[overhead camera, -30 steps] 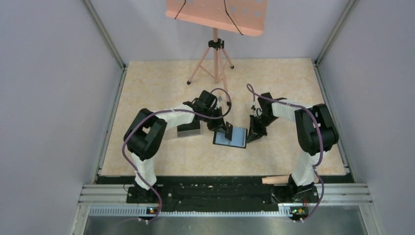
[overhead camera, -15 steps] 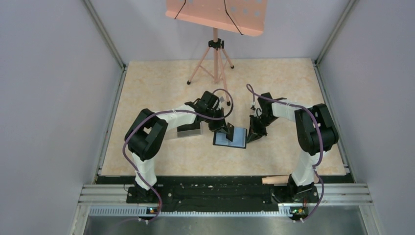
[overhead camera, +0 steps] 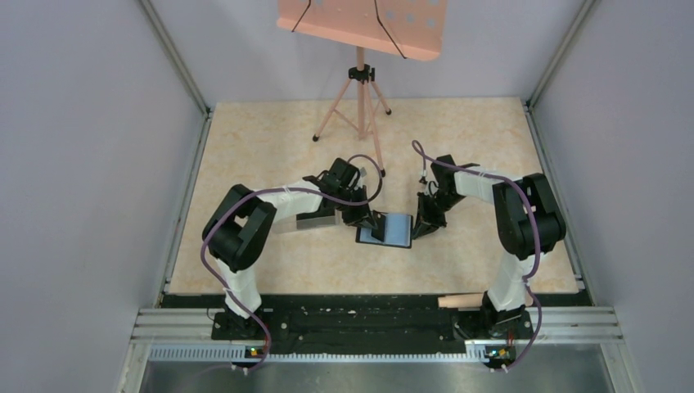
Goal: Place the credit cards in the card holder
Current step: Insert the credit card into the card holder.
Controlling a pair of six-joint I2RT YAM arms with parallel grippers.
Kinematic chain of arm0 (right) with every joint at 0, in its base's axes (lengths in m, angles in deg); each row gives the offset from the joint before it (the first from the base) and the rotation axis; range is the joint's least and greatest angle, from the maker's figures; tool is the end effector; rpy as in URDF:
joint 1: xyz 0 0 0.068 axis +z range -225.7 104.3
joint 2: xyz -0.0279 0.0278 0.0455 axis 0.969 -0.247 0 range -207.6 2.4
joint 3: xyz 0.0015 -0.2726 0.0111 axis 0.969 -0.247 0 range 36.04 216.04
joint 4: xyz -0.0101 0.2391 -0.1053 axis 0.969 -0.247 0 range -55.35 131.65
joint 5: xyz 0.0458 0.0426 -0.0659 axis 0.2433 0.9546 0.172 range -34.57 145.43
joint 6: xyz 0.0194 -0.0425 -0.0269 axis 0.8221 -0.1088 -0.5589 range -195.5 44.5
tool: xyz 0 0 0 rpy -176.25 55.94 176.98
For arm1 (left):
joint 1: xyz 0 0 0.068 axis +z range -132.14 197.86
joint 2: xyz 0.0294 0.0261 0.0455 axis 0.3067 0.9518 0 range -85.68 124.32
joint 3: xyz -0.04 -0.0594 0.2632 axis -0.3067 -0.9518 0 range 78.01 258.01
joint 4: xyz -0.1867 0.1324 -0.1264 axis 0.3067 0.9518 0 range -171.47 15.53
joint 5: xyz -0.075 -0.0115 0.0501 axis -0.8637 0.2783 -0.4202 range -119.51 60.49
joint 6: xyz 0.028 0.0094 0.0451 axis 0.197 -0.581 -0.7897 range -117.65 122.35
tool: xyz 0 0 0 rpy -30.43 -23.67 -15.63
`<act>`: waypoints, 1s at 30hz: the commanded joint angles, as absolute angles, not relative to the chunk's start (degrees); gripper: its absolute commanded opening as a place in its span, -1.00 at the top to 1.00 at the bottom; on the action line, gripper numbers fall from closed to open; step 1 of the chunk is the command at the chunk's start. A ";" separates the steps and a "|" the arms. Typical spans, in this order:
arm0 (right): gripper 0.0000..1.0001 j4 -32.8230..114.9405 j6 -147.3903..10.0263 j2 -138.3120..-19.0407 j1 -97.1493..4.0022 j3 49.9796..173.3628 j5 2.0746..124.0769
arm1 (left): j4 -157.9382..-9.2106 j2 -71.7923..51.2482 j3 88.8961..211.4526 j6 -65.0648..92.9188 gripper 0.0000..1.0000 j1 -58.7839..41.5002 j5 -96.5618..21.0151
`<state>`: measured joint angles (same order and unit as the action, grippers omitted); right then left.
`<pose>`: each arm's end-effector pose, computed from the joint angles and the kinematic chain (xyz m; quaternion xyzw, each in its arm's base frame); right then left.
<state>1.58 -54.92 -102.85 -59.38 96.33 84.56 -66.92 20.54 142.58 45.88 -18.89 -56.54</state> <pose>0.2968 0.1051 0.1329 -0.0250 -0.9667 -0.2515 0.0397 0.2911 -0.2377 0.1611 0.0128 0.9327 -0.3532 0.0719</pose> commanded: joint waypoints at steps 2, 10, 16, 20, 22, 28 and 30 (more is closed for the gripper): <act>1.00 2.72 -56.20 -104.25 -59.67 95.23 82.68 | -69.94 18.76 141.54 46.81 1.00 -18.63 -56.87; 1.00 2.74 -56.17 -104.21 -59.64 95.34 82.86 | -72.30 19.25 142.32 46.81 1.00 -18.70 -59.13; 1.00 2.72 -56.25 -104.20 -59.67 95.49 82.94 | -74.74 18.81 141.66 47.45 1.00 -18.80 -60.81; 1.00 2.72 -56.31 -104.22 -59.63 95.40 83.03 | -76.31 18.77 140.83 48.05 1.00 -18.85 -61.86; 1.00 2.72 -56.33 -104.29 -59.66 95.37 83.03 | -76.25 19.20 140.63 48.30 1.00 -18.87 -62.02; 1.00 2.67 -56.37 -104.21 -59.66 95.47 83.12 | -74.55 21.00 140.55 48.40 1.00 -18.88 -61.61; 1.00 2.66 -56.29 -104.18 -59.61 95.42 83.12 | -73.51 20.92 140.54 48.64 1.00 -18.88 -60.91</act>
<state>1.58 -54.96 -102.89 -59.38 96.33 84.78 -73.44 20.73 140.66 48.00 -18.63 -60.36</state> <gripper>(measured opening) 0.003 0.012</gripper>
